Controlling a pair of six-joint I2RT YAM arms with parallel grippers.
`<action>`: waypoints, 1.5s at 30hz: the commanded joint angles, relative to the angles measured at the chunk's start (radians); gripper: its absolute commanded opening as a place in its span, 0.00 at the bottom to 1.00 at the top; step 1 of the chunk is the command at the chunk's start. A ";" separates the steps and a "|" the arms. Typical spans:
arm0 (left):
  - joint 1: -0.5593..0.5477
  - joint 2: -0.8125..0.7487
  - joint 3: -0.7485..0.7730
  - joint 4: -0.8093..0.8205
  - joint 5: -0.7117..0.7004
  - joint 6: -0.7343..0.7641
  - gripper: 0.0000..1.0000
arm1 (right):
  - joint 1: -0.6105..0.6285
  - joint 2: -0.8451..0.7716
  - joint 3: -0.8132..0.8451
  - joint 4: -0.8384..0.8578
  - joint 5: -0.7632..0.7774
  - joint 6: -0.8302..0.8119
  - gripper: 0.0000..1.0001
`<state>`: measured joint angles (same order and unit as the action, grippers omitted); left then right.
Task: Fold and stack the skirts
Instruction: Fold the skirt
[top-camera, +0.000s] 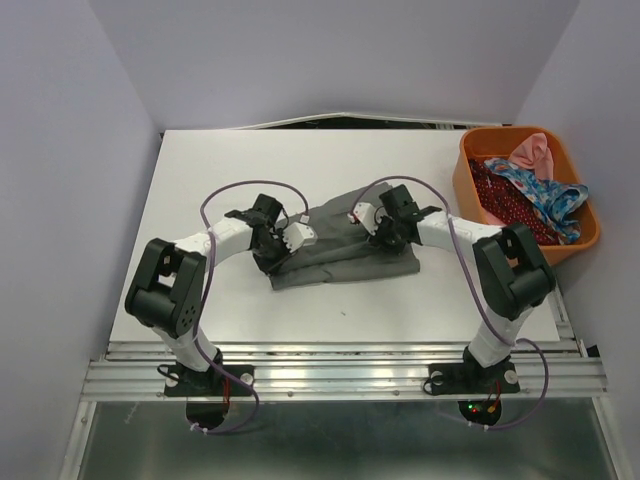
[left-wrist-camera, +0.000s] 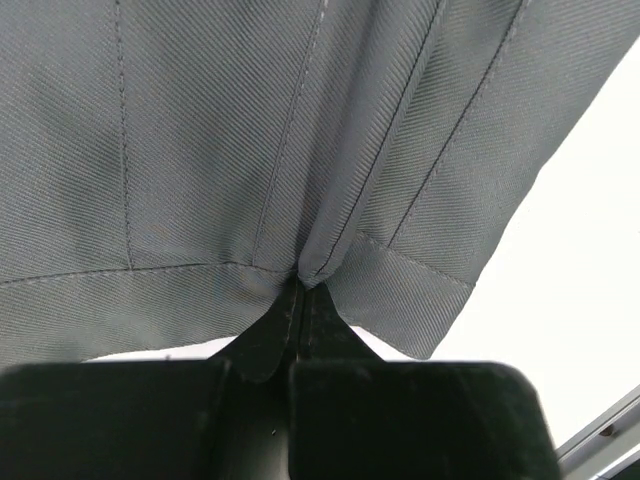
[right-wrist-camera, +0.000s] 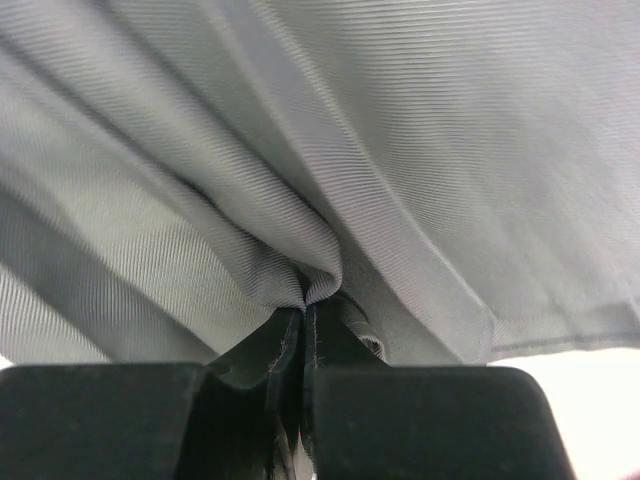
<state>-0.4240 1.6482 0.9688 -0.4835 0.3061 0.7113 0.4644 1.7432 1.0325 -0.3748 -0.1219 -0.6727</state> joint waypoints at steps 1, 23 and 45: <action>0.007 0.004 -0.036 0.008 0.007 -0.039 0.00 | -0.009 0.160 0.050 0.088 0.119 0.031 0.01; -0.032 -0.285 0.131 0.091 0.068 -0.317 0.65 | -0.049 0.023 0.408 0.076 0.075 0.604 0.83; -0.068 -0.090 0.070 0.131 -0.030 -0.343 0.56 | 0.154 0.141 -0.143 0.767 -0.303 1.745 0.64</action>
<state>-0.4831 1.5566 1.0653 -0.3622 0.2623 0.3645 0.5816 1.8572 0.9203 0.2451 -0.4496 0.9356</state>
